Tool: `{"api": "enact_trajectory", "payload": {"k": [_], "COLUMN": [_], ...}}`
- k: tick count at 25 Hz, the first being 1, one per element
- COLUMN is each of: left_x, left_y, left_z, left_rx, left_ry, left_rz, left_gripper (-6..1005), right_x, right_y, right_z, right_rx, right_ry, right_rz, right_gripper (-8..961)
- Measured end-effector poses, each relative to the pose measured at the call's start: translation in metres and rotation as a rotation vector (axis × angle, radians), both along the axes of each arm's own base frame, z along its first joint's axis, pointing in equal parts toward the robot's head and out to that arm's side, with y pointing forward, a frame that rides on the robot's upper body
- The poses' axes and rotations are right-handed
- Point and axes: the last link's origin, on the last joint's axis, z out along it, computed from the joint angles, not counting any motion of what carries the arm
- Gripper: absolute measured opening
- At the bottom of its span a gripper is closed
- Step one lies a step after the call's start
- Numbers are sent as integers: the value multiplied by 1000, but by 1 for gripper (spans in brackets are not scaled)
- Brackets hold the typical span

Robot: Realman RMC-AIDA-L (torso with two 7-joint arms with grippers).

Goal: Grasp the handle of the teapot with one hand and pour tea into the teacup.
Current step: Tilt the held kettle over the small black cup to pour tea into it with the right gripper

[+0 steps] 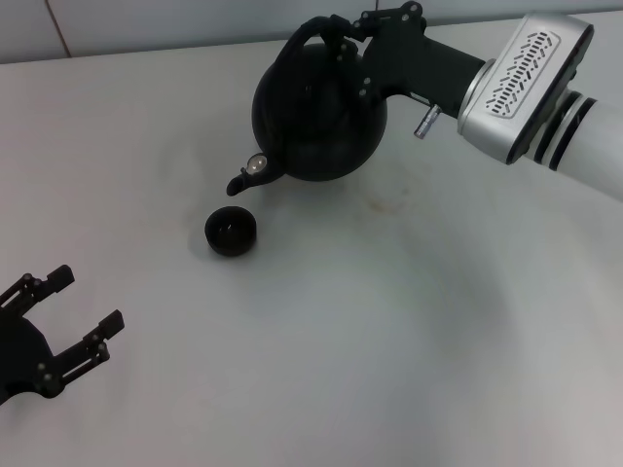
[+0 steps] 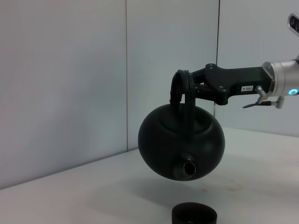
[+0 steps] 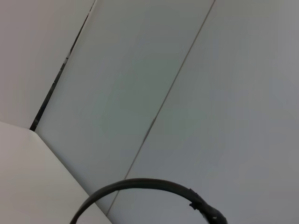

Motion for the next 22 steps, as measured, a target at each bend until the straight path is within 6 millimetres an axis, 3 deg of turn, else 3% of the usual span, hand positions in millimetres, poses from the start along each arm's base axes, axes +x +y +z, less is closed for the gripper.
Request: {"api": "enact_trajectory", "payload": {"k": [22], "left_x": [1], "left_y": [2], "left_z": [1], "left_rx": [7], "left_ry": [-6], "left_rz": [-3], "left_gripper": [802], "right_x": [1], "right_y": [-1], "right_z": [-4], "right_rx": [-4], "right_ry": [-40], "right_rz": [13], "right_gripper": [66]}}
